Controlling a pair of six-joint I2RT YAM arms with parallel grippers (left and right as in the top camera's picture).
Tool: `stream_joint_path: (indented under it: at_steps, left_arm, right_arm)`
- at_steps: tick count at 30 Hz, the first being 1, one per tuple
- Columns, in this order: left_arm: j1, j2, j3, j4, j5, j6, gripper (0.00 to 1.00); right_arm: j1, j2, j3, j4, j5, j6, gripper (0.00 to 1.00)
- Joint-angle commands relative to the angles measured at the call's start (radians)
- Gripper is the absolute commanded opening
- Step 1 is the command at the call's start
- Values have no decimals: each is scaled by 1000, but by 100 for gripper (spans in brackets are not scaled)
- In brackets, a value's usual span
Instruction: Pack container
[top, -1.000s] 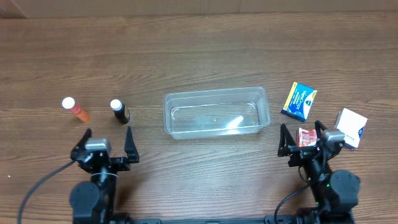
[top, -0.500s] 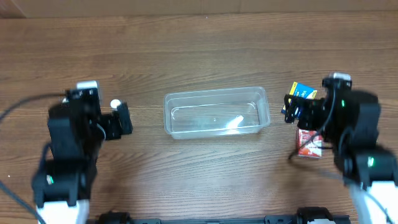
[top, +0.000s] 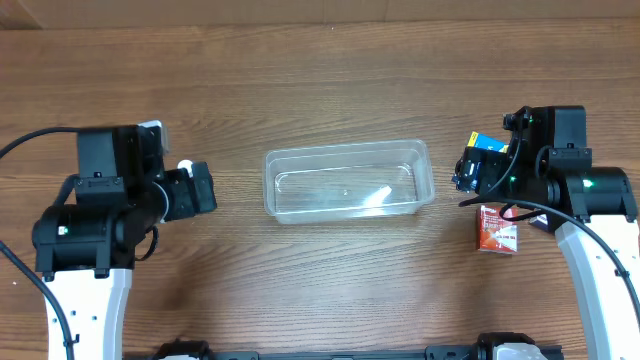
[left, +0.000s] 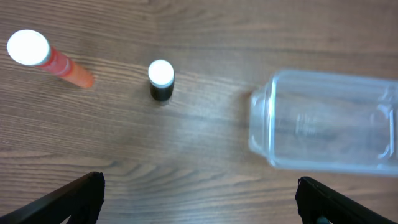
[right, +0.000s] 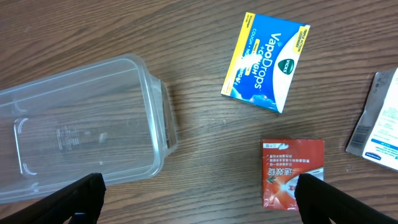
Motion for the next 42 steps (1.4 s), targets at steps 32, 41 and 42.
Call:
stream_joint_path:
  at_steps: [32,41,42]
  left_arm:
    - [95,748,154,95,-30,117,84]
    - [94,748,154,99,-30,117,39]
    - [94,748,154,100,-30,117,38]
  right_arm:
    - [-6,-9,34,4,16,-5,100]
    - [-6,-9,34,5,16,-5,100]
    - [-6,-9,34,5,16,-6,100]
